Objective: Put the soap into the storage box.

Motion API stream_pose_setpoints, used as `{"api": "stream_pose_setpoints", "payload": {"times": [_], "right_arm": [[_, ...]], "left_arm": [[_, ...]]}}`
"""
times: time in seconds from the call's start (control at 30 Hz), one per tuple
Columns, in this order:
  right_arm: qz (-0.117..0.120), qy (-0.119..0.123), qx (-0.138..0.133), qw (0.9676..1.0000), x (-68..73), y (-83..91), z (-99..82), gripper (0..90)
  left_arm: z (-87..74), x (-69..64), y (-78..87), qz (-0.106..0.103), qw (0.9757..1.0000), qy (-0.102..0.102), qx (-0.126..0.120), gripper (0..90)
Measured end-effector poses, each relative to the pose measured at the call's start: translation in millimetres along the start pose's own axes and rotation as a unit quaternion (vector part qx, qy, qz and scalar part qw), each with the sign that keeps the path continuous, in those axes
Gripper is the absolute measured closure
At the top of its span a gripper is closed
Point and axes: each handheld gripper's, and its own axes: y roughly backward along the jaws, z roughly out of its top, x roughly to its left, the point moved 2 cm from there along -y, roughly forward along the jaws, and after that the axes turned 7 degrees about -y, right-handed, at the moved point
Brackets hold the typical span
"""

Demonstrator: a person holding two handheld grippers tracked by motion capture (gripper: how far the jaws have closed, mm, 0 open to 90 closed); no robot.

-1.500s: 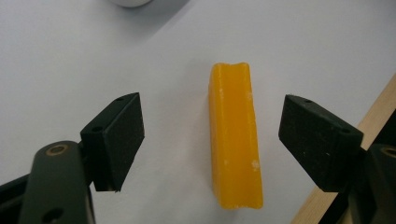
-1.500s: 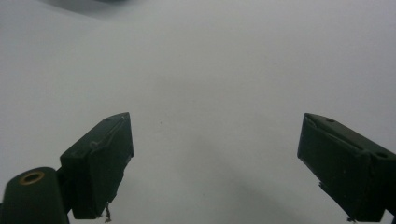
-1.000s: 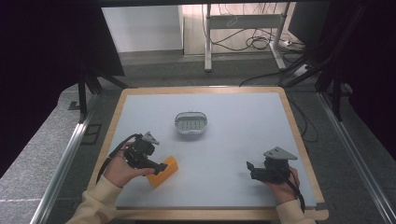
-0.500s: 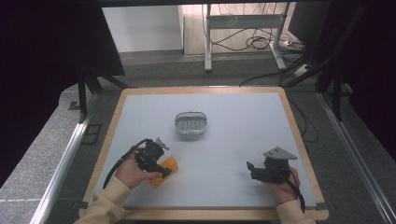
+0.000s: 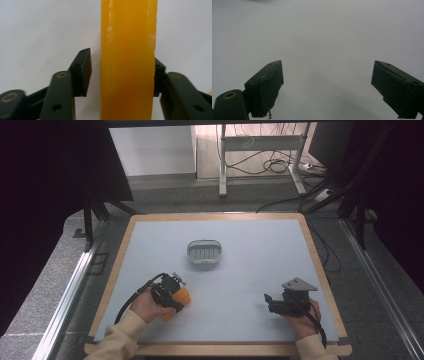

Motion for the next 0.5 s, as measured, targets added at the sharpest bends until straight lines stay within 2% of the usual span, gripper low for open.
{"api": "stream_pose_setpoints", "payload": {"times": [0.07,0.23,0.5], "right_arm": [[0.0,0.0,0.001,1.0,0.0,-0.2,-0.1,11.1],[0.0,0.002,0.004,1.0,0.7,-1.1,-0.2,11.0],[-0.001,0.003,0.005,1.0,0.6,-0.5,-0.1,11.4]], "left_arm": [[0.3,-0.8,-2.5,-0.01,0.9999,0.004,-0.001,60.7],[1.2,-1.4,-2.1,-0.008,0.9999,0.006,0.001,61.7],[1.0,-1.5,1.6,-0.019,0.9998,-0.006,0.001,61.8]]}}
